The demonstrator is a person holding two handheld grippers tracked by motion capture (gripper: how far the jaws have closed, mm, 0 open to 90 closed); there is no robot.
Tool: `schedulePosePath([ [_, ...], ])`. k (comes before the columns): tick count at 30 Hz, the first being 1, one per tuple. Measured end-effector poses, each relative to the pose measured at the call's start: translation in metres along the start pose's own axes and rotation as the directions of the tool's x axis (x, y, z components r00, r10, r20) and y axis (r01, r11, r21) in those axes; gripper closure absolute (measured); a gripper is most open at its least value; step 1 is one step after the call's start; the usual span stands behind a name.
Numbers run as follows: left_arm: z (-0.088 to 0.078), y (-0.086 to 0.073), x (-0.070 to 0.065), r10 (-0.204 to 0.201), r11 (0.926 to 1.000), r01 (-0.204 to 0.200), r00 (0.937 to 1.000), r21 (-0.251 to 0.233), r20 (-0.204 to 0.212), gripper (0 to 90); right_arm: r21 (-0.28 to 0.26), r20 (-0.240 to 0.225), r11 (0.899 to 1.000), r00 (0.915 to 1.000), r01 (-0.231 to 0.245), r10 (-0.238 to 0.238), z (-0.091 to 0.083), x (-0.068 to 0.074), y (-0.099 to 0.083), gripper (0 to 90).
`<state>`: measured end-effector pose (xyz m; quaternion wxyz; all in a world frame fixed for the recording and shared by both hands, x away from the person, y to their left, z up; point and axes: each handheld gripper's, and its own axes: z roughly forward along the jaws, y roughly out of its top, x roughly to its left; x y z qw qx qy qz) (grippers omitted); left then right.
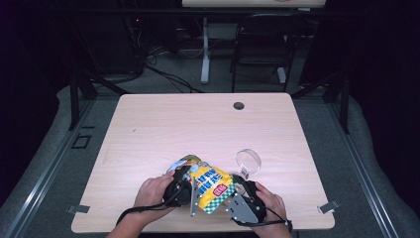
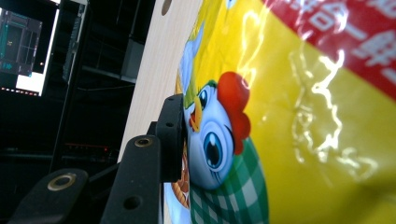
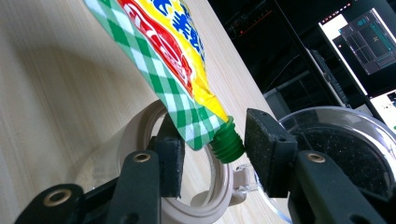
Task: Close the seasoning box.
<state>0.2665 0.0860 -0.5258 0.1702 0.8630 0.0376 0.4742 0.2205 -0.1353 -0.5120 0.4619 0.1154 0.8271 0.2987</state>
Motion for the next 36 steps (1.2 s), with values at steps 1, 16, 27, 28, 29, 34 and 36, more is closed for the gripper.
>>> schedulePosePath([
  [1,-0.0001,0.0002,-0.0006,0.001,1.0000,-0.001,1.0000,0.004,0.000,63.3,-0.004,-0.001,1.000,1.0000,0.000,0.000,0.0003,0.0003,0.0001,59.7],
  [16,0.0003,-0.0007,-0.0012,0.012,0.9998,-0.012,0.9999,0.015,-0.007,63.4,0.012,-0.012,1.000,0.9998,0.015,-0.015,0.0038,0.0020,0.0025,64.6],
  [27,-0.0019,0.0001,-0.0012,0.022,0.9996,-0.022,0.9995,0.020,-0.024,63.4,0.024,-0.027,1.000,0.9996,0.003,-0.003,0.0045,0.0021,0.0047,67.7],
  [28,-0.0021,0.0002,-0.0010,0.027,0.9994,-0.027,0.9993,0.020,-0.026,63.4,0.021,-0.025,1.000,0.9997,0.000,0.000,0.0046,0.0026,0.0045,67.9],
  [29,-0.0024,0.0003,-0.0011,0.028,0.9994,-0.027,0.9992,0.021,-0.028,63.4,0.020,-0.023,1.000,0.9997,0.000,0.001,0.0046,0.0031,0.0045,68.0],
  [34,-0.0034,0.0008,-0.0008,0.038,0.9991,-0.038,0.9986,0.021,-0.037,63.4,0.008,-0.010,1.000,0.9999,-0.010,0.010,0.0045,0.0048,0.0033,68.3],
  [36,-0.0038,0.0012,-0.0009,0.044,0.9988,-0.044,0.9983,0.024,-0.039,63.5,0.016,-0.009,1.000,0.9999,-0.006,0.006,0.0037,0.0049,0.0031,68.5],
])
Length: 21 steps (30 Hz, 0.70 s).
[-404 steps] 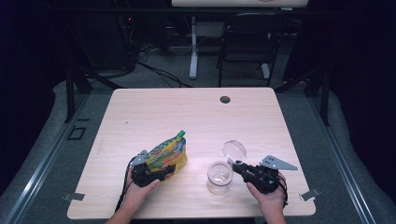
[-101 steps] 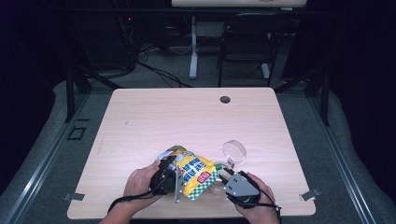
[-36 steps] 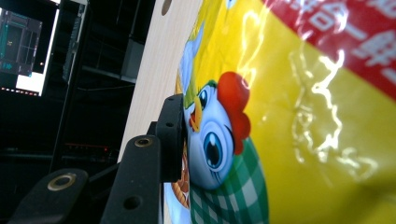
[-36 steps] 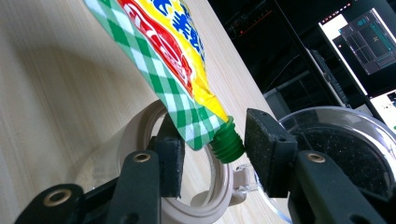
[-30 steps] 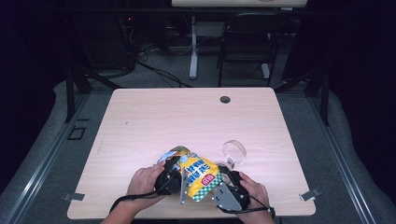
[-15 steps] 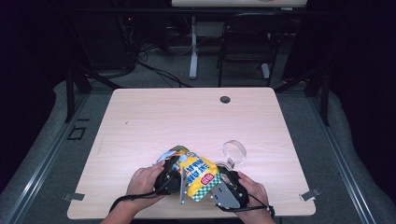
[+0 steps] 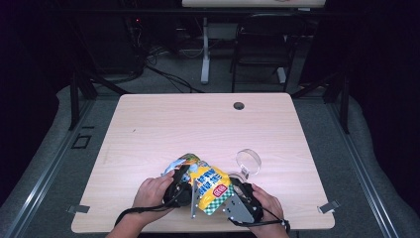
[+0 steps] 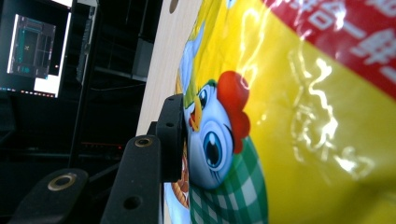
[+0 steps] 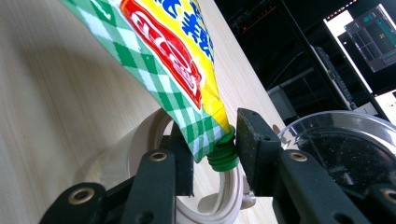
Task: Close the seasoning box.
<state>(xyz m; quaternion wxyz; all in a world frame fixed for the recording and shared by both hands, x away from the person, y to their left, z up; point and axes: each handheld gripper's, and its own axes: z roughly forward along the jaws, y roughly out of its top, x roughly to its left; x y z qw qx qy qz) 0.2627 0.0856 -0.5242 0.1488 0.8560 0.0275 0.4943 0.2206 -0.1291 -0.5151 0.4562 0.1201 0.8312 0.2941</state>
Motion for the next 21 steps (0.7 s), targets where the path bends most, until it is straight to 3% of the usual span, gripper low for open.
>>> schedulePosePath([
  [21,-0.0019,0.0017,-0.0014,0.053,0.9986,-0.053,0.9973,0.000,-0.050,63.5,-0.014,-0.003,0.999,0.9991,-0.043,0.043,0.0007,0.0033,-0.0019,69.9],
])
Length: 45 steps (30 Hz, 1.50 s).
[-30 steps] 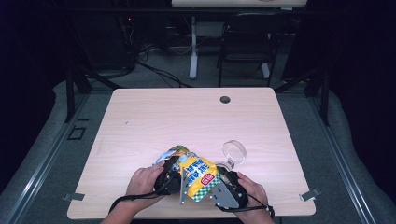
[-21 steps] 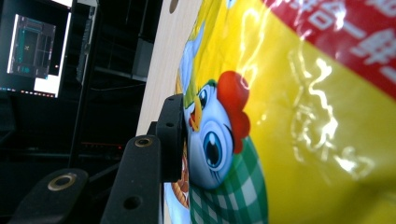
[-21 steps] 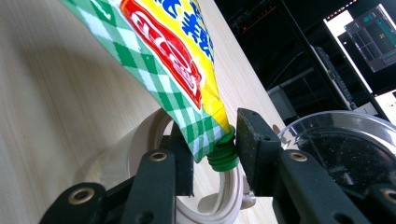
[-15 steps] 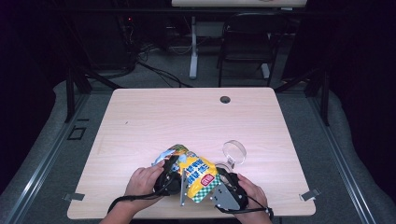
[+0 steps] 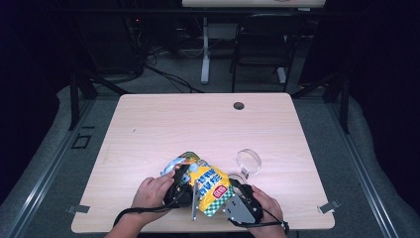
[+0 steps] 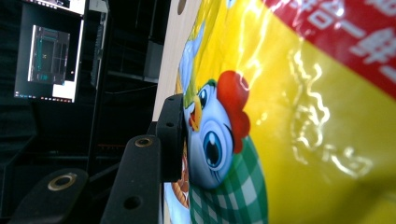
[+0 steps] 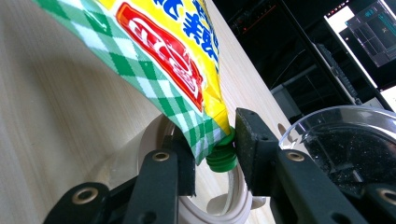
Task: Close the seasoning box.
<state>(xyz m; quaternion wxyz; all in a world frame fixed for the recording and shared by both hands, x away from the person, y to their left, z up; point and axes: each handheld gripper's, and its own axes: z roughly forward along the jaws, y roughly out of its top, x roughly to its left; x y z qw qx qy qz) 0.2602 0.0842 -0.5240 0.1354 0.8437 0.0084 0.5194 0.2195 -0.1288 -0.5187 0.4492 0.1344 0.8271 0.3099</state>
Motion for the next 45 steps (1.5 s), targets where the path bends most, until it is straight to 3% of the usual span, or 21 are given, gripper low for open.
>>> schedulePosePath([
  [13,-0.003,0.003,0.003,0.035,0.9994,-0.035,0.9990,0.006,-0.029,63.5,-0.014,-0.004,0.999,0.9993,-0.038,0.038,-0.001,-0.002,-0.001,70.1],
  [24,-0.004,0.005,0.005,0.059,0.9982,-0.059,0.9975,0.011,-0.039,63.5,-0.013,0.000,0.999,0.9990,-0.044,0.044,-0.002,-0.002,-0.001,70.1],
  [35,-0.005,0.010,0.008,0.088,0.9960,-0.087,0.9944,0.020,-0.058,63.6,-0.031,-0.005,0.996,0.9964,-0.085,0.085,-0.003,-0.005,-0.003,70.1],
  [45,-0.006,0.011,0.009,0.108,0.9941,-0.106,0.9922,0.022,-0.063,63.6,-0.025,-0.003,0.997,0.9974,-0.072,0.072,-0.003,-0.004,-0.003,70.7],
])
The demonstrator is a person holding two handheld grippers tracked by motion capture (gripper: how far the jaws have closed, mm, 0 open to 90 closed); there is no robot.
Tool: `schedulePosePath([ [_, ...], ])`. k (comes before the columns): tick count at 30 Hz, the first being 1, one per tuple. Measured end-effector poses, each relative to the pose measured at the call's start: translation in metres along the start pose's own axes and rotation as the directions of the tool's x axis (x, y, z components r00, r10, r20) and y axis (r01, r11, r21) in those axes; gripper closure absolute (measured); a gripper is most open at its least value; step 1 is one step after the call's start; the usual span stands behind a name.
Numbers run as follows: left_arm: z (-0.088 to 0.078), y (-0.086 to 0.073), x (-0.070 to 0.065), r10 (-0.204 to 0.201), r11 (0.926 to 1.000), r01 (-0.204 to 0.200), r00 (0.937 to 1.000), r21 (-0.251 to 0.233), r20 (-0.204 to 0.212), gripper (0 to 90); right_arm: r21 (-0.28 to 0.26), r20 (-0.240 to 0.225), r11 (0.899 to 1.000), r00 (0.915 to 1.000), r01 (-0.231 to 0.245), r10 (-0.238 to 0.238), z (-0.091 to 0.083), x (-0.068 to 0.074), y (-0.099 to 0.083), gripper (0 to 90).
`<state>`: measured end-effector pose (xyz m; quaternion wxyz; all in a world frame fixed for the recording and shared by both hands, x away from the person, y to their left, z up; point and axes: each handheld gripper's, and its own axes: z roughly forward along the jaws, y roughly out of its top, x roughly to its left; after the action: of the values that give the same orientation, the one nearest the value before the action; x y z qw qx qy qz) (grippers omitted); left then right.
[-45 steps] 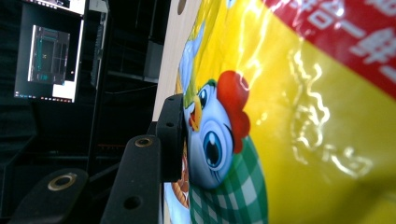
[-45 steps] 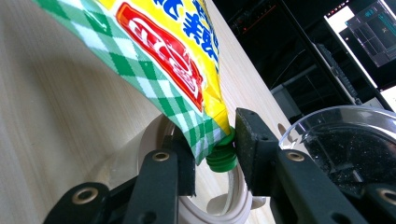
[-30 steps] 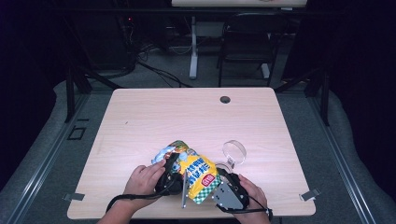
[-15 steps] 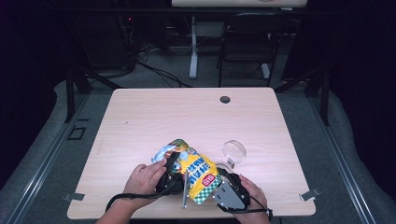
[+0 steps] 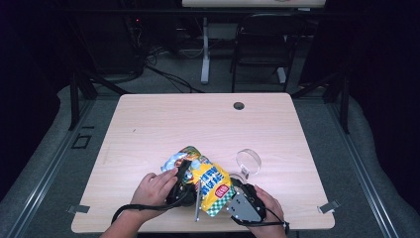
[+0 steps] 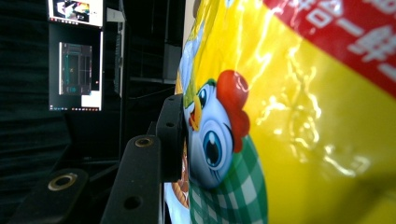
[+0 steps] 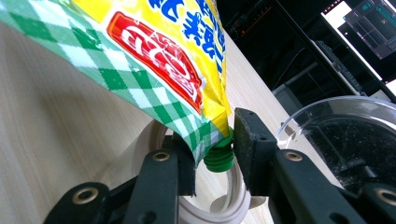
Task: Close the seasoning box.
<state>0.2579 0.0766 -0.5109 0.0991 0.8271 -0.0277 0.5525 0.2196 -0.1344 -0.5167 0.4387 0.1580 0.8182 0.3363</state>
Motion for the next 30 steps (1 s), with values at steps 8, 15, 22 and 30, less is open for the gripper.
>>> schedulePosePath([
  [8,-0.0013,-0.0001,0.0011,0.010,0.9999,-0.010,0.9999,0.001,-0.008,63.6,-0.008,0.000,1.000,1.0000,-0.008,0.008,0.0000,0.0003,0.0009,70.8],
  [15,-0.0015,0.0010,0.0010,0.019,0.9998,-0.019,0.9998,0.007,-0.009,63.6,-0.011,-0.009,1.000,0.9996,-0.025,0.025,0.0002,0.0000,-0.0004,70.7],
  [22,-0.0011,0.0012,0.0013,0.030,0.9995,-0.030,0.9994,0.008,-0.015,63.6,-0.014,-0.011,0.999,0.9994,-0.032,0.032,0.0011,-0.0010,-0.0008,70.8],
  [30,-0.0014,0.0033,0.0031,0.048,0.9988,-0.048,0.9986,0.009,-0.022,63.6,-0.019,-0.022,0.998,0.9980,-0.060,0.059,0.0008,-0.0026,-0.0022,70.7],
])
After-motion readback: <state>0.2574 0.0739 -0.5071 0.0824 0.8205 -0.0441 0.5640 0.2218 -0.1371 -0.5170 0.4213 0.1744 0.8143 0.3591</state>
